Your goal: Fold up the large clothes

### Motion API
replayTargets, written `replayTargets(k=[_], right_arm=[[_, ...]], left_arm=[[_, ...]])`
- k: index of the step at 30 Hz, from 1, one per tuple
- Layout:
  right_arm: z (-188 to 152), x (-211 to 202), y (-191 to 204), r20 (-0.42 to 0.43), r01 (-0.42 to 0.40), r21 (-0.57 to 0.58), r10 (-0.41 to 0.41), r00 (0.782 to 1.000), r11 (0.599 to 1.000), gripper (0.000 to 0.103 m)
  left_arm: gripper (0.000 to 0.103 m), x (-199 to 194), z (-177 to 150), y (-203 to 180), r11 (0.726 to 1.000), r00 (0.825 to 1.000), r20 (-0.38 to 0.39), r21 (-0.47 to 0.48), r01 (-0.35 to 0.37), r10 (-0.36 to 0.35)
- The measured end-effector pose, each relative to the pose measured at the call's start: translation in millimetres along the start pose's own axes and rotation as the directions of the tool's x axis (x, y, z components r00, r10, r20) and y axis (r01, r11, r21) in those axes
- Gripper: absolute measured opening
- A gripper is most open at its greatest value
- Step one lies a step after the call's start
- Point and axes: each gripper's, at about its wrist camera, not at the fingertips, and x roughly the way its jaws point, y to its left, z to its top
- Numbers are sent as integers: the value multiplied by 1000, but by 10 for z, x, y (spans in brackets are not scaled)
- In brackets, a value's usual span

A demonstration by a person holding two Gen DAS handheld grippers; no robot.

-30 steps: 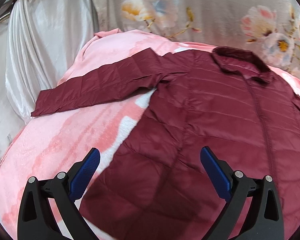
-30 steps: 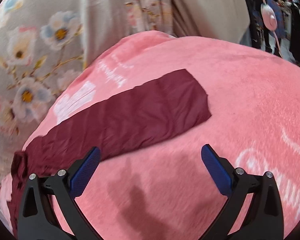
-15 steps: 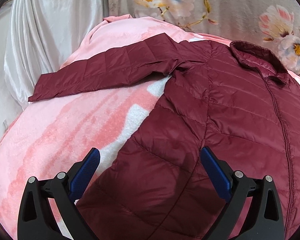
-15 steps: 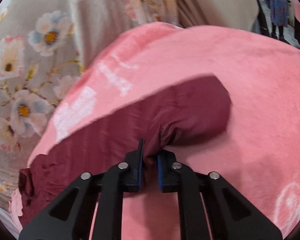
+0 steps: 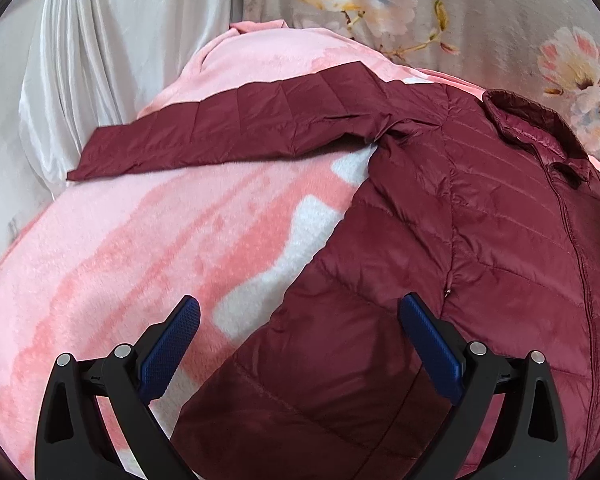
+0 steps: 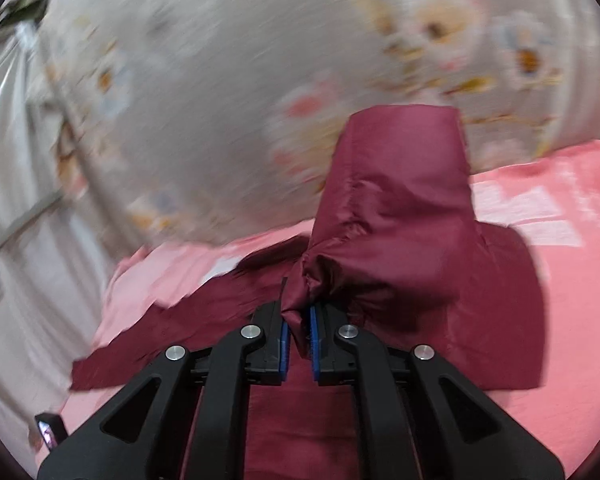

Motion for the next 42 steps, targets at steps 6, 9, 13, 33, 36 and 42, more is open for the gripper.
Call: replayTargets(k=[6,9,13,33,36,42], right_arm=[[-558,758,773,-173,-82,-116,61,983,990,8],[-896,966,1016,-228,-65,-199,18,974,978,27],[-989,900,1103,-226,-89,-192,44,973,977,53],[-832,226,-1874,-151,179,512,-117,982,840,64],[-899,394,-2060,-163,161,590,-78,984,791,54],[-646,349,-2002,-42,89,582,-80,996,808,1]], left_arm=[[98,45,-7,77,998,998,-15,-42,54,-55],[98,31,17,92,995,995,-18,-45,92,-93],[98,-125,144,84,981,982,20,-59,187,-186],[30,669,717,-1185,897,862,-251,-80,435,-440],[6,704,790,-1219,899,866,-247,-70,432,-436],[1,512,1045,-1182,911,900,-161,21,413,-405]])
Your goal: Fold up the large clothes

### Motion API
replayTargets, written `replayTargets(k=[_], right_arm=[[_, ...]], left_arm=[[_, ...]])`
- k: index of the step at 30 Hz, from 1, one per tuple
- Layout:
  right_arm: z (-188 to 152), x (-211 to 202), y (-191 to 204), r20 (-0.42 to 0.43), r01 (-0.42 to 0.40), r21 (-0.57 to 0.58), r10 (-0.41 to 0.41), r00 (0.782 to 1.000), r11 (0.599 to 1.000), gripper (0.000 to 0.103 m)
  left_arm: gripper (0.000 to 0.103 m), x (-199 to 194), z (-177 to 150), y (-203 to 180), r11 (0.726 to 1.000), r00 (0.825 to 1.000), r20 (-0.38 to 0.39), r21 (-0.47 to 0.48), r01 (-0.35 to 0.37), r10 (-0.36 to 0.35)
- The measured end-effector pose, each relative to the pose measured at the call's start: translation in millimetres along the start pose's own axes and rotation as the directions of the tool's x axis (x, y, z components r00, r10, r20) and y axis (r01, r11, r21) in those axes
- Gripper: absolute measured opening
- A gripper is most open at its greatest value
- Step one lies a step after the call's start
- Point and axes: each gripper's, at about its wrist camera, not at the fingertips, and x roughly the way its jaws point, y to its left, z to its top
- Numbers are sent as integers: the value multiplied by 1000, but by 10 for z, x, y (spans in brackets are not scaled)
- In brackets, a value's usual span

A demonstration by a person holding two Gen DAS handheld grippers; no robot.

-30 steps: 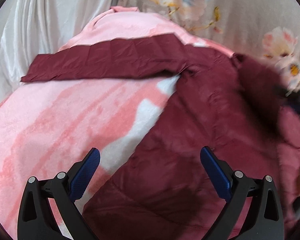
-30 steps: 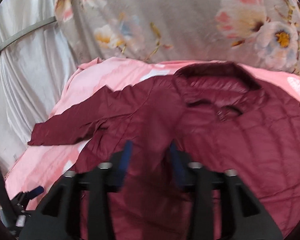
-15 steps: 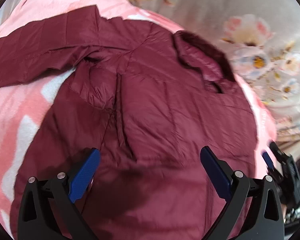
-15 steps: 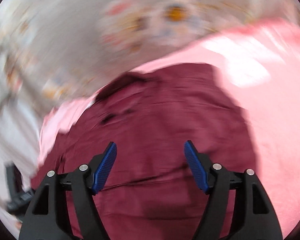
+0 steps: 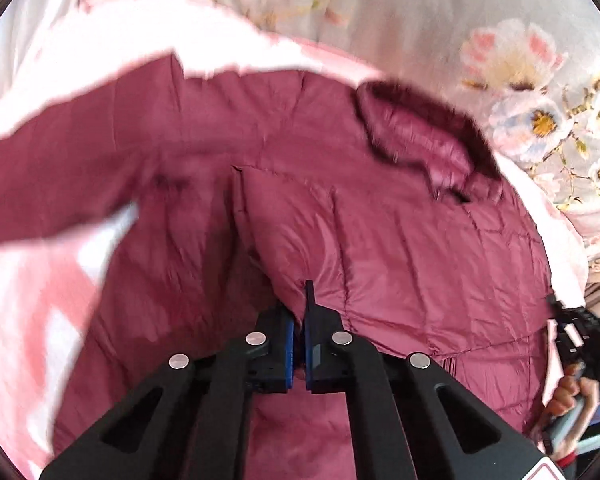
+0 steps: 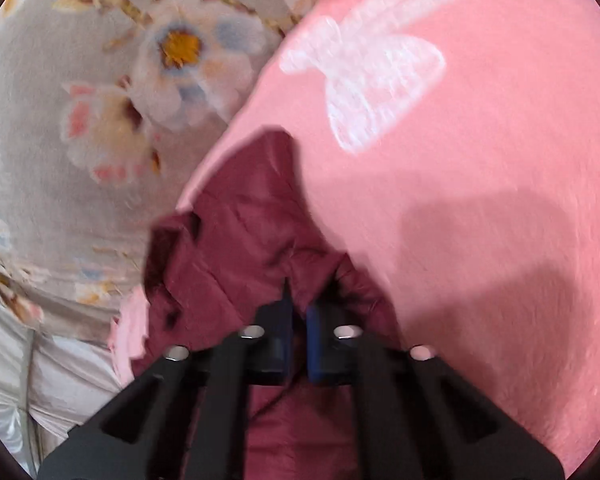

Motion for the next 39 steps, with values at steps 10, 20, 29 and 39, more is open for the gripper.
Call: replayTargets(k=[10,20,29,39], right_arm=[[-258,253,18,-37,281,-241,-298,954,929,1],[-406,-290,792,163,376,-408,-339,926,832,5],[-953,359,1611,19,222,-650,-276,961,727,13],[-1451,827,1234,-64,229,-718,-391,918,657,13]], left_arm=[[3,369,-270,56,993,997,-2,89,-74,74],[25,214,-337,101,995,995,52,58,-87,84],[38,-508,-74,-312,988,981,174,113,-110,89],[39,542,-284,-652,968,987,55,191,-161,153]])
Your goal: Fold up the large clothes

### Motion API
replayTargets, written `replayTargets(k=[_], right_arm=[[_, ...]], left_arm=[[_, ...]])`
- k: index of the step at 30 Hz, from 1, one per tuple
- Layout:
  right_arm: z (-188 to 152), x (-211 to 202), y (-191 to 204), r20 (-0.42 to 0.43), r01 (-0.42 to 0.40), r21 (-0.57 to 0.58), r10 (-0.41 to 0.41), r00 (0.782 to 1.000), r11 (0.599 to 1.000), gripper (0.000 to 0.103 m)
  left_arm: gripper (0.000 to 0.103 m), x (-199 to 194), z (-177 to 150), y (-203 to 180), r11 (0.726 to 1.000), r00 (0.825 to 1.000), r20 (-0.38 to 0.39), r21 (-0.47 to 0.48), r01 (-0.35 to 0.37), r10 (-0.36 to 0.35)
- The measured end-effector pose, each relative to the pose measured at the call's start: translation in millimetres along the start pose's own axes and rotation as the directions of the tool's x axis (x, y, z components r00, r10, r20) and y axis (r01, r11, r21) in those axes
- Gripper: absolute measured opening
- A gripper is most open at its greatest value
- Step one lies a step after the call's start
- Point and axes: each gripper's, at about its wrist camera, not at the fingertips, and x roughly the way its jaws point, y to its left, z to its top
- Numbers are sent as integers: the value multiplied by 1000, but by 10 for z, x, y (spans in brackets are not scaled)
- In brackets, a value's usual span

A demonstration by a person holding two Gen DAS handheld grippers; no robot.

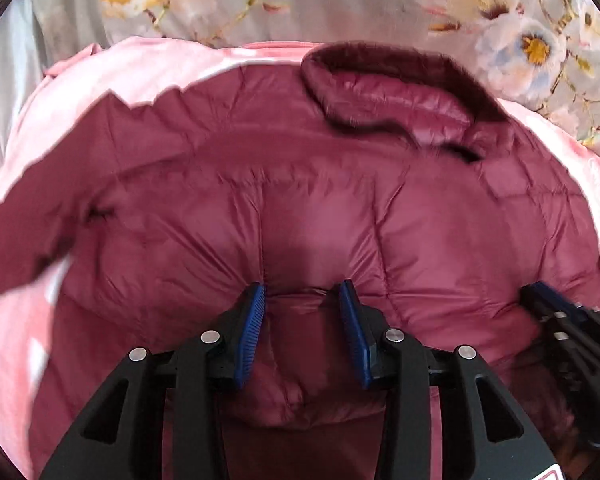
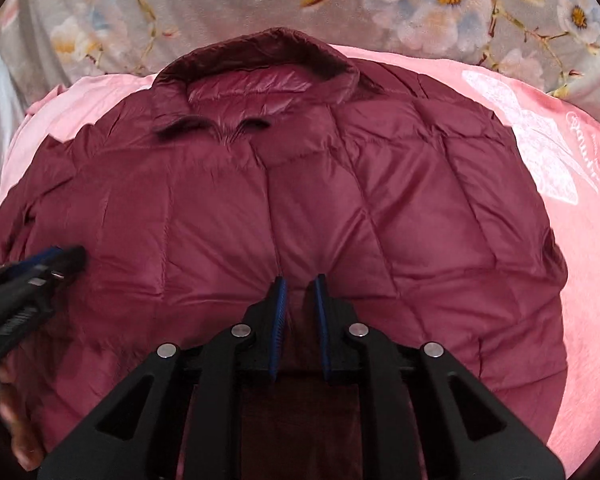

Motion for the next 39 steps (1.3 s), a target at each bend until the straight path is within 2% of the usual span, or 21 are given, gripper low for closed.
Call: replayTargets(k=[4,9,12,14,15,17,19,21,24,29,32,35,39], right_arm=[[-75,-16,-2,22,7,-7,-6,1000,1000,13],[-53,10,-72,26,-27,25,27,999,999,13],[-50,1,-148,32,-74,63,73,997,995,13],[-37,-50,-213,48,-108,107,103,994,988,14],[-24,-97,-226,60,-121,127,115,992,984,17],[36,-261,-147,99,-169,118,157,983,979,17],[73,-342,72,107,-149,38,144,984,988,19],[54,-260,246,77,-138,-15,138,987,990,26],[-69,9,336,11,-118,-22,118,993,993,26],[-102,2,416,27,-64,-57,66,997,996,26],[-105,17,465,29,-30,-82,33,999,996,27],[-103,23,454,29,-19,-88,22,999,996,27],[-110,16,497,30,-1,-98,3,1000,995,28]], left_arm=[[42,-29,-99,6,1000,999,31,5,-16,15],[49,-70,-155,-13,998,997,41,2,-63,63],[56,-92,-174,36,997,996,39,-26,-75,76],[57,-79,-178,50,997,997,31,-33,-70,71],[57,-77,-176,49,997,997,31,-31,-74,75],[58,-76,-182,41,996,996,31,-28,-80,81],[59,-74,-185,44,996,996,30,-30,-80,81],[61,-73,-187,48,996,996,29,-34,-79,80],[63,-71,-193,84,996,997,29,-49,-71,72],[66,-73,-199,124,996,998,29,-65,-60,62],[68,-106,-213,209,995,999,39,-98,-14,18],[68,-259,-233,492,983,997,36,-172,72,-66],[69,-583,-290,1177,950,995,58,-297,94,-81]])
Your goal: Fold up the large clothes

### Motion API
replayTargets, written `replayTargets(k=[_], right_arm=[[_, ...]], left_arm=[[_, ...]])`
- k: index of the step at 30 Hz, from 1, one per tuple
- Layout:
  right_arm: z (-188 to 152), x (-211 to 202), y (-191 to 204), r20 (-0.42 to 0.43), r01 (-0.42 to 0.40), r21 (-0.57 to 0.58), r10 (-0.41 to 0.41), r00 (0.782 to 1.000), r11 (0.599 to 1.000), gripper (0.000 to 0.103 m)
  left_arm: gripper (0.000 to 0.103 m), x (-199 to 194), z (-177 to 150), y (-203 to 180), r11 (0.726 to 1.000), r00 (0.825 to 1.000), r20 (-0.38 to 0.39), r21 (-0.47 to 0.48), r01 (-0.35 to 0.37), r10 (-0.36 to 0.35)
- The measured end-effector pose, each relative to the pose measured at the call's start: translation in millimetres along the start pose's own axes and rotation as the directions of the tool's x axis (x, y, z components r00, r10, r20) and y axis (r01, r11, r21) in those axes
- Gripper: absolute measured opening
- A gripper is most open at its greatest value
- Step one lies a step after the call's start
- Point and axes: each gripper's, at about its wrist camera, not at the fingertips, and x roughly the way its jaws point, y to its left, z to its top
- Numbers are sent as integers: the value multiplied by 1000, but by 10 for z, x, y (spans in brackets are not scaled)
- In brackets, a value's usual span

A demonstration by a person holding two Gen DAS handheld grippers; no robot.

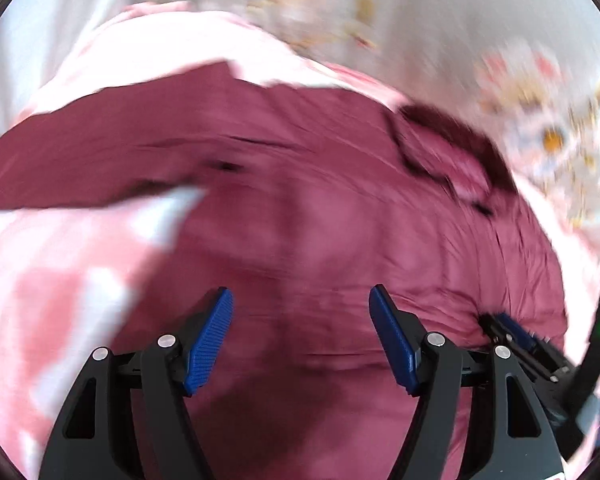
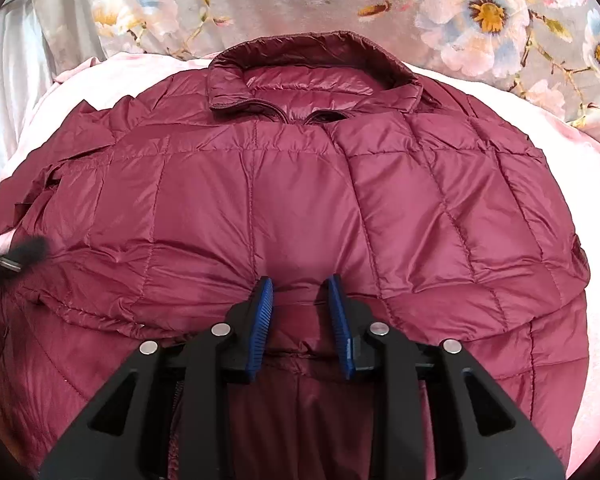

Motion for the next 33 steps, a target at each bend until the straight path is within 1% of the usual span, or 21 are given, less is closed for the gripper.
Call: replayTargets(k=[2,3,5,6,7,9,11,13,15,18,19,20,21,22,23,26,28,29,30,32,33], right_arm=[[2,2,18,0,14,-9,-14,1000,1000,29],[0,3,26,0,18,-12,-18,1000,1000,29],[0,5,30,0,23,-15,-23,1000,1000,29],[0,5,33,0,24,-16,-24,1000,1000,29],[1,7,32,-1,26,-17,-26,1000,1000,29],[2,8,42,-1,32,-19,-32,999,999,30],[3,8,48,0,37,-21,-37,999,999,31],[4,8,43,0,37,-19,-37,999,999,31],[5,7,43,1,35,-17,-35,999,999,31],[5,5,47,2,44,-20,-44,999,999,33],[6,4,48,3,51,-21,-51,999,998,34],[7,3,44,3,55,-21,-55,999,998,35],[7,2,44,4,57,-19,-57,998,998,36],[8,0,37,5,59,-15,-59,998,998,38],[9,-3,30,6,61,-12,-61,998,998,39],[9,-21,23,14,74,-1,-74,997,997,44],[6,-39,9,23,71,8,-71,997,997,46],[4,-57,-6,30,69,17,-69,997,998,47],[2,-76,-17,38,67,26,-67,997,997,47],[-11,-178,-92,74,47,69,-52,996,997,48],[-25,-231,-151,85,21,98,-29,996,995,51]], left_arm=[[72,-191,143,503,995,998,30,-86,-45,47],[72,-233,199,675,992,997,36,-112,-66,70],[72,-287,360,1191,971,988,32,-189,-144,152],[72,-295,411,1360,961,983,25,-218,-172,182],[72,-313,472,1611,942,976,19,-268,-203,216],[72,-360,549,1981,911,968,25,-347,-225,248],[72,-410,605,2333,865,955,16,-428,-263,298],[72,-447,628,2642,819,947,11,-505,-272,321],[72,-452,642,2842,793,948,6,-550,-264,319],[69,-395,673,3013,780,960,-2,-582,-229,280],[67,-379,701,2994,784,955,2,-571,-241,295],[54,-368,742,2938,798,949,9,-544,-259,314],[28,-346,794,2893,813,948,14,-517,-266,319],[16,-330,857,2813,837,948,17,-474,-273,318],[1,-325,917,2711,853,947,21,-441,-280,322],[1,-423,1079,2325,900,945,85,-341,-272,317],[0,-563,1214,1830,938,946,151,-241,-247,288],[0,-633,1265,1590,954,948,180,-195,-226,262],[0,-739,1315,1217,973,951,219,-126,-195,219],[0,-866,1357,660,989,956,257,-28,-142,144],[0,-962,1343,243,994,958,275,48,-95,79]])
